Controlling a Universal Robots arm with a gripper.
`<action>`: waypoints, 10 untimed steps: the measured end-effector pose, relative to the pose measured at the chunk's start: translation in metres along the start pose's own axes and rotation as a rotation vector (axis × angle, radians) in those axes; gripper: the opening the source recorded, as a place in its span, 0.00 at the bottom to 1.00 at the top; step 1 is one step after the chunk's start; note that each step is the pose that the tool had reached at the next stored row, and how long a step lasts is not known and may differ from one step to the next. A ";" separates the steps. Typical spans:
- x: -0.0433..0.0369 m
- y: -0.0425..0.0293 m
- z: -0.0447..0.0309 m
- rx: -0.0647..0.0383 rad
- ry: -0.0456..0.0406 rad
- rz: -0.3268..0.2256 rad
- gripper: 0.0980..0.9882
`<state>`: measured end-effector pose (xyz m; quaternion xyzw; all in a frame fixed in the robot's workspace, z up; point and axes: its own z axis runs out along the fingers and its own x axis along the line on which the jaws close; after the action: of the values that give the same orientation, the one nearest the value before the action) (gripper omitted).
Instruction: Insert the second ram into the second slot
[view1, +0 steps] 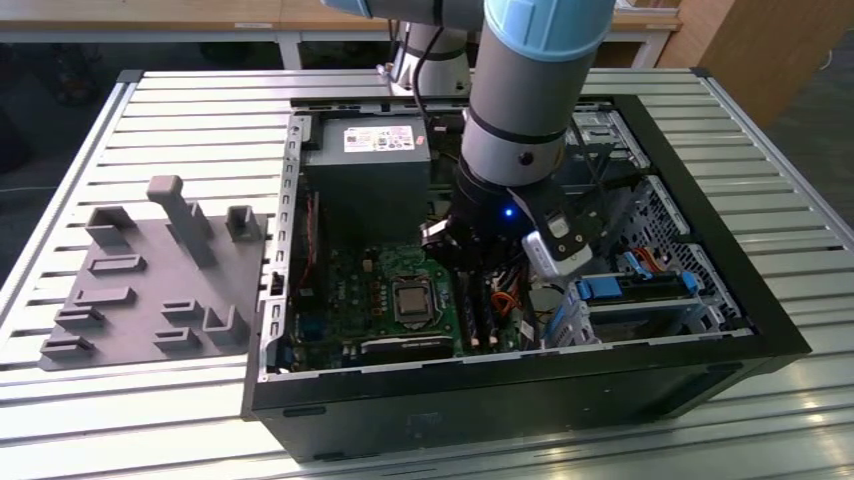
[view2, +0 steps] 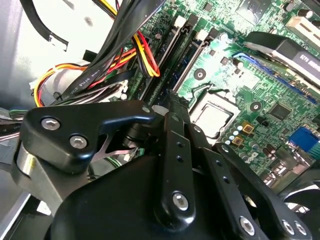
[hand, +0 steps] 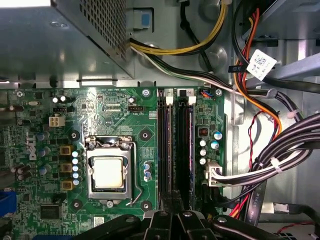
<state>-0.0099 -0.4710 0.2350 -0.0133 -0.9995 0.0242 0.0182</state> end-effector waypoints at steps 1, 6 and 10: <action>0.0000 -0.0001 -0.0010 0.000 0.0000 0.000 0.01; 0.0003 -0.0003 -0.0072 0.000 -0.0001 0.000 0.01; 0.0004 -0.0004 -0.0085 0.000 -0.0001 0.000 0.01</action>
<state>-0.0100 -0.4709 0.2435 -0.0132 -0.9995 0.0240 0.0182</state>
